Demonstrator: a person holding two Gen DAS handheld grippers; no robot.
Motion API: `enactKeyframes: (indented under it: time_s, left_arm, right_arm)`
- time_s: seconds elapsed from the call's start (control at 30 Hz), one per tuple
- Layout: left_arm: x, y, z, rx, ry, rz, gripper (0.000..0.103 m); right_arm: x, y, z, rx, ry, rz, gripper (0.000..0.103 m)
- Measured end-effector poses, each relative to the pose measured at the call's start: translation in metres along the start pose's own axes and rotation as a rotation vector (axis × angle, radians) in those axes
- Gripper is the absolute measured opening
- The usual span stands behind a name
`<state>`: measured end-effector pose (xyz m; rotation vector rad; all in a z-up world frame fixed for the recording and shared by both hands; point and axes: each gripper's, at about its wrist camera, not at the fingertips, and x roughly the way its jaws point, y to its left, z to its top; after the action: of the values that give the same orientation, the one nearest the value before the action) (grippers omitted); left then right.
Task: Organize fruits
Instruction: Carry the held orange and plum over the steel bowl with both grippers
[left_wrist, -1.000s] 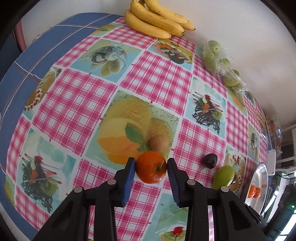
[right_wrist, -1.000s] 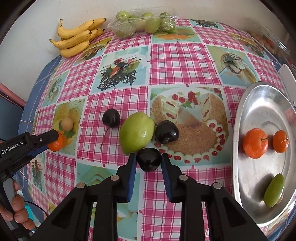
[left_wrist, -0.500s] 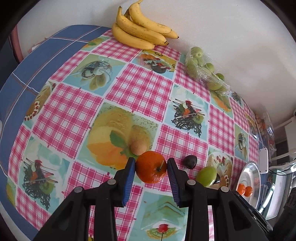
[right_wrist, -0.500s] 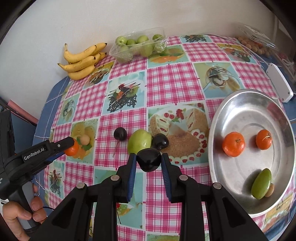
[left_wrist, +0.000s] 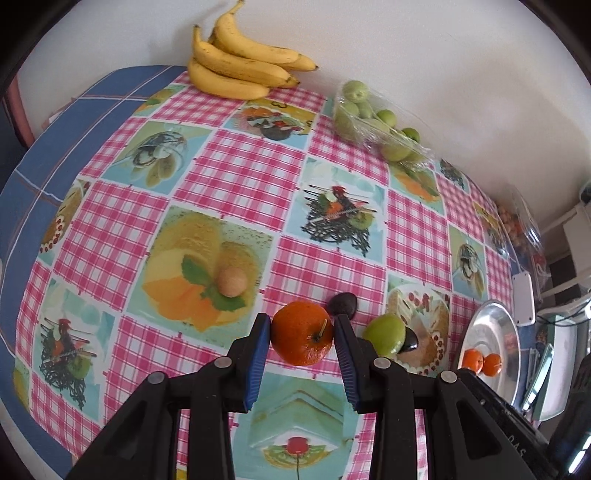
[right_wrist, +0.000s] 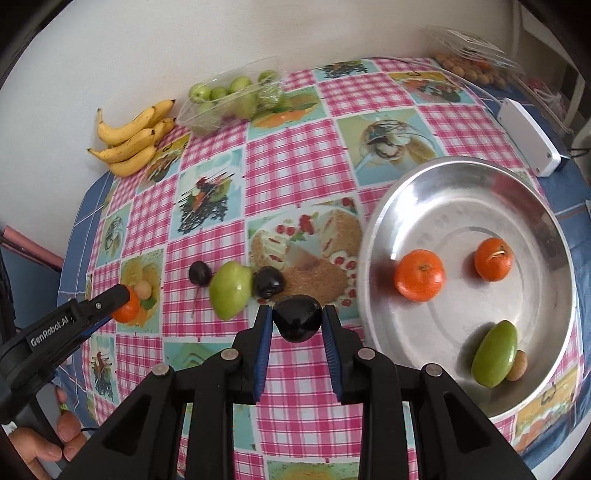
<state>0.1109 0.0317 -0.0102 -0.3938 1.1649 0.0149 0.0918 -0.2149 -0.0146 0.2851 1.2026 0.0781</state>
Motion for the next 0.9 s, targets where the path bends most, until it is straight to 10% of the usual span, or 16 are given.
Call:
enactKeyframes:
  time_s: [0.9]
  left_arm:
    - [0.021,-0.206,-0.102,0.572,0.037,-0.058,0.038]
  right_arm:
    - [-0.042,-0.141,-0.006,0.321,-0.064,-0.135,0.029]
